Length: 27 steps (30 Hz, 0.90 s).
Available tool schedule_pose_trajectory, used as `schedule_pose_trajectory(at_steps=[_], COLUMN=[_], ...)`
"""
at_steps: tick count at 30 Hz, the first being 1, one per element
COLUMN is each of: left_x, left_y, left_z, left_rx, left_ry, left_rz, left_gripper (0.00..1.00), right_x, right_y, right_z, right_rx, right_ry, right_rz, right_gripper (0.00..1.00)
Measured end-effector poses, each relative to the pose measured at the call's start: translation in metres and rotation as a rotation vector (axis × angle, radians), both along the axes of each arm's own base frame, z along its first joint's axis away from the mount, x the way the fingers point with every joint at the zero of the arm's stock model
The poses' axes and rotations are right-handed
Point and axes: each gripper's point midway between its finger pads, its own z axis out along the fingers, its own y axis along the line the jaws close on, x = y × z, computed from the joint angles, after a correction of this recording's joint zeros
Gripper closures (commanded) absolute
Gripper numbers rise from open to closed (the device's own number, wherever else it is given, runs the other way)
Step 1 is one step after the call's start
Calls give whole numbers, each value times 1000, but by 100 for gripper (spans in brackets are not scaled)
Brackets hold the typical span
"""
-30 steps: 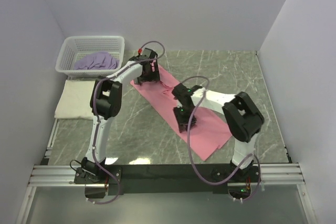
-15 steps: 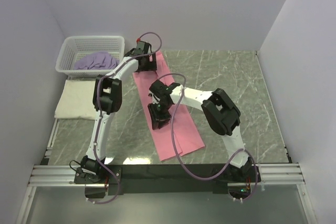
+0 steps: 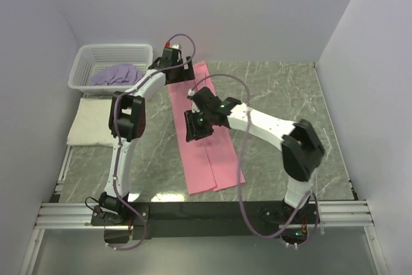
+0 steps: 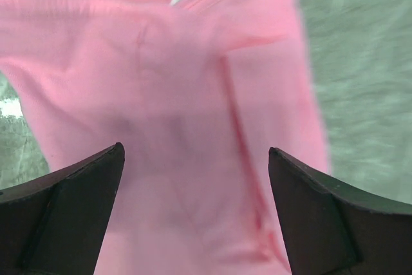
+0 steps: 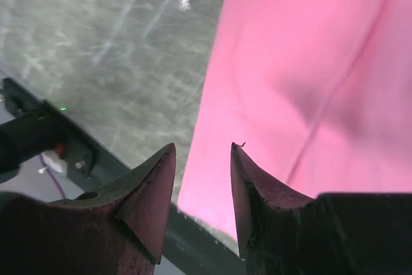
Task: Fold and stack the t-shirts
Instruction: Fold the tshirt
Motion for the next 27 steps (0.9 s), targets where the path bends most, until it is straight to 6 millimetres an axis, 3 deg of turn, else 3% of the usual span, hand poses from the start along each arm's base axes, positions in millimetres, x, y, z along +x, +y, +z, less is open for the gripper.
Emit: schedule_pose_trajectory(at_steps=[3,6,11,14,15,18,24,27], left_x=[-1,-8,-56,-103,-127,-185,-312,-368], left_y=[-6,-12,-25,-42,-50,-63,-74,-85], left_z=[42,104,206,233,233,207,92,59], left_rx=[-53,-118,-200,-247,-266,-285,-190,-127], left_ry=[-52,-132,-262,-272,-254,-155,175,292], left_rz=[-6,-14,-40,-64,-75,-104,-173,-244], left_gripper=[1,0,6,13,15,24,33,34], right_x=[0,-3,-27,-44,-48,-56,-63,-61], right_y=[-15,-42,-100,-130,-137,-154,-177,-182], right_z=[32,39,1,-20,-24,-32,-43,-46], right_rx=[47,49,-22,-53,-56,-44,-4,14], right_ry=[-79,-111,-47,5,18,40,69,80], right_rz=[-31,-81,-171,-210,-221,-254,-313,-331], right_gripper=[53,54,58,60,60,64,66,66])
